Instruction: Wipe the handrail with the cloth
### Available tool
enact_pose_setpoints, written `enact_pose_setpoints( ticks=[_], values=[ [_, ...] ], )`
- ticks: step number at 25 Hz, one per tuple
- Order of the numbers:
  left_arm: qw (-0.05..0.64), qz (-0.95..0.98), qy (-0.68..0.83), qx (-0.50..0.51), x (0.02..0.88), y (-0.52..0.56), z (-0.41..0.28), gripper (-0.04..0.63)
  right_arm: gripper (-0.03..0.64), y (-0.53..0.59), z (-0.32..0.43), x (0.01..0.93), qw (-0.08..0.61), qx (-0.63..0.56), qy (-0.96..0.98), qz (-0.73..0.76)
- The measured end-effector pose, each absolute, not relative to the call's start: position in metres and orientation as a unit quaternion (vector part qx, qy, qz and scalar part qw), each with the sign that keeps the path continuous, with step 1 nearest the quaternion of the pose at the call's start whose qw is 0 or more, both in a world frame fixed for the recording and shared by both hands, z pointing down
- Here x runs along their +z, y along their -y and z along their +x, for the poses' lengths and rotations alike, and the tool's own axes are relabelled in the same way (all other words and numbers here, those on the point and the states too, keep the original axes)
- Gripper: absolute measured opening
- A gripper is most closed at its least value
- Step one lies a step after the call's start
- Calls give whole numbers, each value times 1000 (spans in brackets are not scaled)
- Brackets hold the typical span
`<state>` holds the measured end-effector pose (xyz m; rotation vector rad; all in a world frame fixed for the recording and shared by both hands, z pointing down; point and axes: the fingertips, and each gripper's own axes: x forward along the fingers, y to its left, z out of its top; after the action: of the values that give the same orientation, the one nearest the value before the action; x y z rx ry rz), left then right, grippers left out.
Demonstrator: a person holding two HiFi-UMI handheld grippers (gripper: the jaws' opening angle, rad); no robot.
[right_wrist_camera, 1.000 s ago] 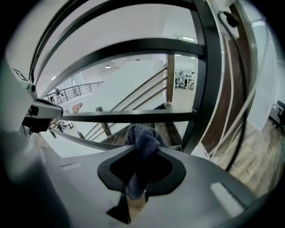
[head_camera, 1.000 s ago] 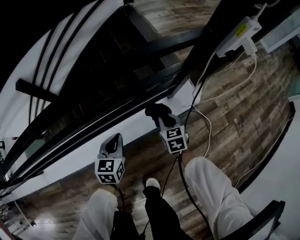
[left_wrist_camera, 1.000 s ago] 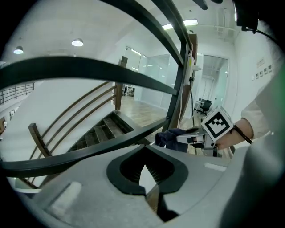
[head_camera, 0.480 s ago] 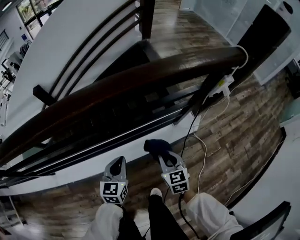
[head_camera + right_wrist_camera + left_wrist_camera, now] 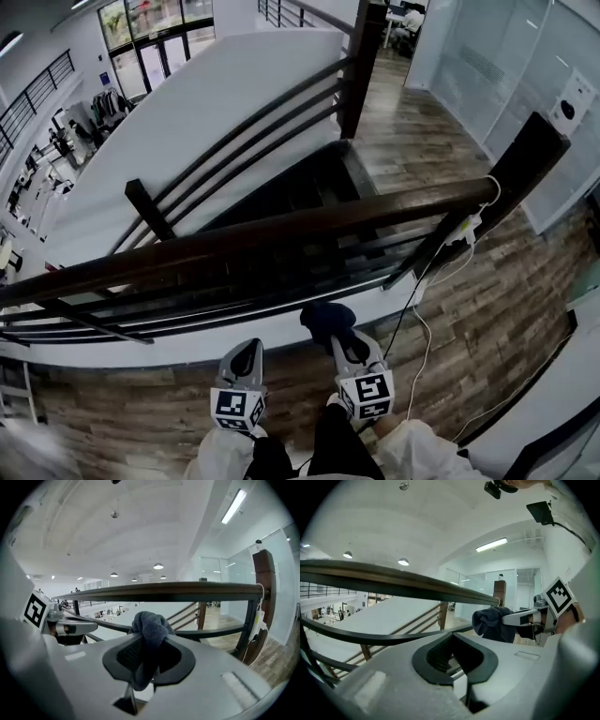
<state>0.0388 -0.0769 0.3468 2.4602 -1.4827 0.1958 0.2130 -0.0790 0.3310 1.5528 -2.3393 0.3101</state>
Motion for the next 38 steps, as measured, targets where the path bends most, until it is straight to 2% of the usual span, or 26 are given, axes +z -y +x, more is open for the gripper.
enact_pose_setpoints(
  ticks=[8,18,25,38],
  values=[
    [107,843,526,37,257,28,-53,-2,57,32,119,232,122,73,838,527],
    [83,846,527,18,196,-46,-123,-2,57,-25,47,164,85,38,847,524],
    [68,838,541,27,179,-74,-148,-2,57,-54,18,151,80,26,850,521],
    [52,845,532,19,145,-96,-125,-2,57,-61,14,132,70,26,862,501]
  ],
)
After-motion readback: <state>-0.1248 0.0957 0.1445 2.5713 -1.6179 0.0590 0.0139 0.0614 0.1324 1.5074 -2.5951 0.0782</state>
